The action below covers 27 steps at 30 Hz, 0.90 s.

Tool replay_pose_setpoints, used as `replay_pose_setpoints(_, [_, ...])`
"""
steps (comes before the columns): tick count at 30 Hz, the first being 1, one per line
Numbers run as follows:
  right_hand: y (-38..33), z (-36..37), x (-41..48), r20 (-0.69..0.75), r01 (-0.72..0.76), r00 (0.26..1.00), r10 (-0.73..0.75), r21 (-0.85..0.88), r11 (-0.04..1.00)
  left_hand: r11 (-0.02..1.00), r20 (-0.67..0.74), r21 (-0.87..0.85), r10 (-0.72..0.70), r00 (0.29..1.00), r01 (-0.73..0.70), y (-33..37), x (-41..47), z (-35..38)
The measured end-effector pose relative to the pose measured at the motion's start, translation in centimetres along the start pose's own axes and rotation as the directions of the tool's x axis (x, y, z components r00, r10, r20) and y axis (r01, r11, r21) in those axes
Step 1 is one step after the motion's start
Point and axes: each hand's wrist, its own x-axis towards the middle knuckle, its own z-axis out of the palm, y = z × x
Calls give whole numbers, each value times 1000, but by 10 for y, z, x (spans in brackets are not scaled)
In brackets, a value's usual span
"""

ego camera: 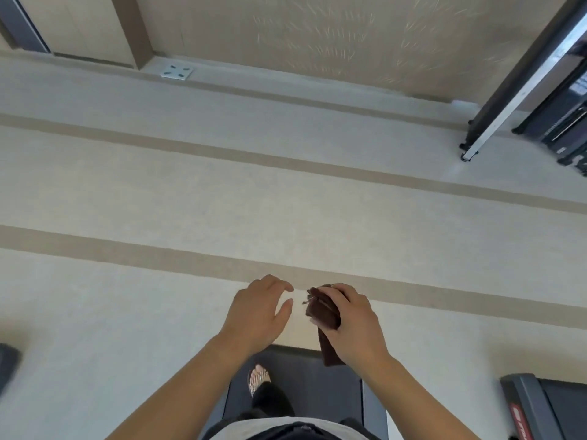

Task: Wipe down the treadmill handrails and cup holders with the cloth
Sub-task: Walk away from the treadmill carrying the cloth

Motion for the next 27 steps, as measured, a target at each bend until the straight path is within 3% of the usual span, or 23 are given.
replay_pose_setpoints(8, [-34, 1, 140, -45, 18, 999, -15, 46, 999, 996, -47, 90, 2, 999, 2, -56, 102, -64])
replay_pose_setpoints(16, [-67, 23, 291, -12, 154, 988, -153, 109, 982, 980, -151, 104, -151, 977, 168, -139, 194, -105])
replay_pose_setpoints(24, [-20, 93, 512, -65, 228, 973, -220, 155, 961, 980, -313, 50, -166, 935, 191, -244, 400, -67])
replay_pose_setpoints(27, [-9, 118, 597, -58, 236, 972, -229, 208, 949, 974, -261, 48, -200, 944, 220, -285, 473, -51])
